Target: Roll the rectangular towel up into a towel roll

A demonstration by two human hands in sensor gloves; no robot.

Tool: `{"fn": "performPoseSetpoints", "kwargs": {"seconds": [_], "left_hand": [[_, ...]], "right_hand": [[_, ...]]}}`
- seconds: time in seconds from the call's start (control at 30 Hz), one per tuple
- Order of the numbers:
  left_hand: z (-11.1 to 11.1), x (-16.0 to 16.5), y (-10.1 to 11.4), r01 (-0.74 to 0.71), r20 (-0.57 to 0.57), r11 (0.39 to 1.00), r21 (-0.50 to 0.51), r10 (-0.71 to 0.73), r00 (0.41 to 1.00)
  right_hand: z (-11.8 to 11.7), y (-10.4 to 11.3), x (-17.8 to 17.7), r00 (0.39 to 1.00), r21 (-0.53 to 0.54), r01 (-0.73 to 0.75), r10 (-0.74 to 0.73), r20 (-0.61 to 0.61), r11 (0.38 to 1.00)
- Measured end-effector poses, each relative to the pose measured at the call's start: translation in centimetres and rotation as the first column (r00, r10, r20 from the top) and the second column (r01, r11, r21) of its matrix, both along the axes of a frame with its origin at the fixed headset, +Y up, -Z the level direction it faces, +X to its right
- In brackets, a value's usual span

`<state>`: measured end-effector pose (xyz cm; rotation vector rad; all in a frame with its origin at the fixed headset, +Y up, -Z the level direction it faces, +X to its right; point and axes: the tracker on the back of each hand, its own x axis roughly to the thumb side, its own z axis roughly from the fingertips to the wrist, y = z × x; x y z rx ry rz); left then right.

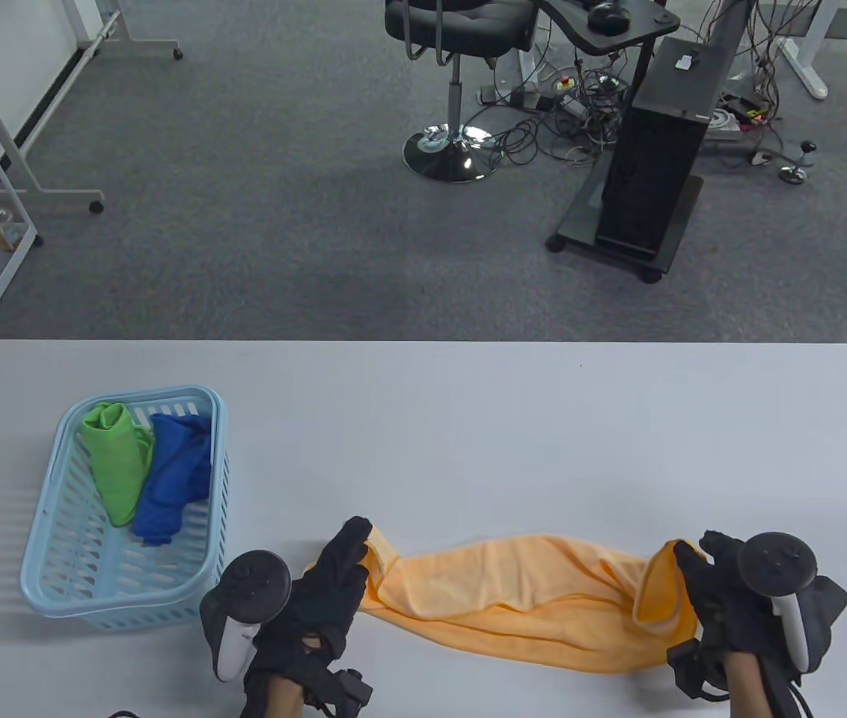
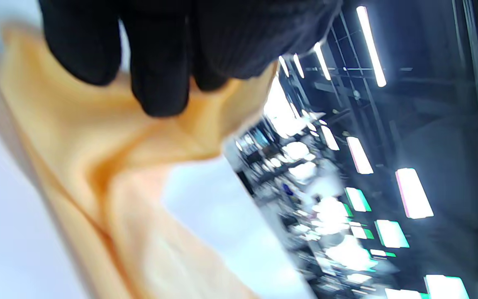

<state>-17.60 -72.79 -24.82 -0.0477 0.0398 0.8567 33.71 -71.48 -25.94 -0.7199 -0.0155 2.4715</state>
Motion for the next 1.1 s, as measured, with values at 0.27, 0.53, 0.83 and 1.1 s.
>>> {"fn": "performPoseSetpoints", "kwargs": {"seconds": [0.27, 0.53, 0.83, 1.1], "left_hand": [[1.1, 0.6, 1.6, 0.373, -0.159, 0.924, 0.085, -0.357, 0.921], [-1.9, 4.7, 3.9, 0.499, -0.069, 0.867, 0.018, -0.496, 0.865], [-11.7, 9.2, 0.4, 0.788, 0.243, 0.587, -0.186, -0.750, 0.616], [-14.9, 10.3, -4.0, 0.962, 0.536, 0.254, -0.102, -0.800, 0.268]], "right_hand": [[0.1, 0.0, 0.1, 1.000, -0.010, 0.014, -0.014, 0.001, 1.000], [0.0, 0.0, 0.3, 1.000, -0.015, 0.028, -0.028, 0.003, 0.999], [0.0, -0.1, 0.4, 0.998, -0.017, 0.055, -0.055, -0.012, 0.998], [-0.3, -0.3, 0.2, 0.996, -0.044, 0.075, -0.077, -0.038, 0.996]]}}
